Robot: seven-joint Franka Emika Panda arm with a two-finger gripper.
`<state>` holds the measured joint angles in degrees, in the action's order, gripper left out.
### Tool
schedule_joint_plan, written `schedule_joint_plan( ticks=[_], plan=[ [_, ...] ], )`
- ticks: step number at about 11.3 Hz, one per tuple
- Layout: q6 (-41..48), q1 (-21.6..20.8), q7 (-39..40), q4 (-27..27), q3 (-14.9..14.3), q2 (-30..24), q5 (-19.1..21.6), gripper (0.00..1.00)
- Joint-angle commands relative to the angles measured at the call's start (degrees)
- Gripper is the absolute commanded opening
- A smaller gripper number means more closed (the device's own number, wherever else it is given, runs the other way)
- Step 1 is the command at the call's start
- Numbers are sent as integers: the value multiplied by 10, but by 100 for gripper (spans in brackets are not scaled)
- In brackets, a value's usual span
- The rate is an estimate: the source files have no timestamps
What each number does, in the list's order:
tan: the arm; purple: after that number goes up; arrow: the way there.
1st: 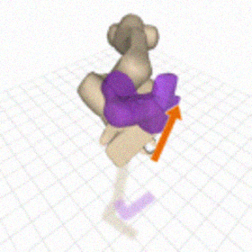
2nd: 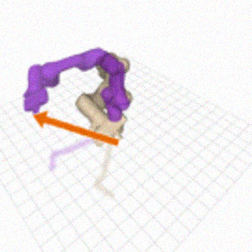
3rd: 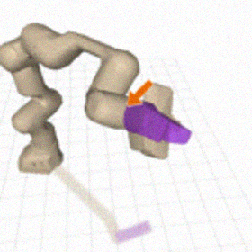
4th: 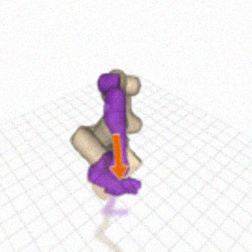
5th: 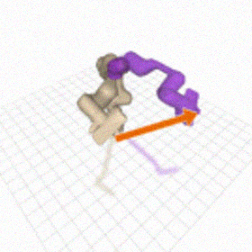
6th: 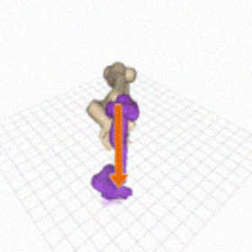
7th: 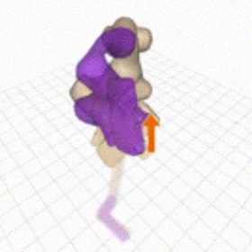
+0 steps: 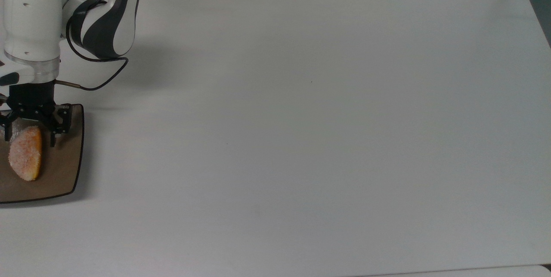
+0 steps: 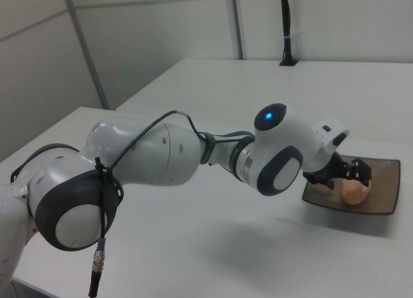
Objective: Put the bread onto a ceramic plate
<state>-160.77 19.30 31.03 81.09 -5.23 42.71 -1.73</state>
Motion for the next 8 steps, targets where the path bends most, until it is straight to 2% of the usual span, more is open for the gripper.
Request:
schedule_joint_plan(
  ticks=[1,4,6,8],
  plan=[
    [-8,-7,7,0,-7,-4,3,100],
    [-4,-12,2,35,-7,-54,8,100],
    [1,-15,-1,84,-6,-117,9,100],
    [35,-20,-5,95,-6,-163,11,100]
  ],
)
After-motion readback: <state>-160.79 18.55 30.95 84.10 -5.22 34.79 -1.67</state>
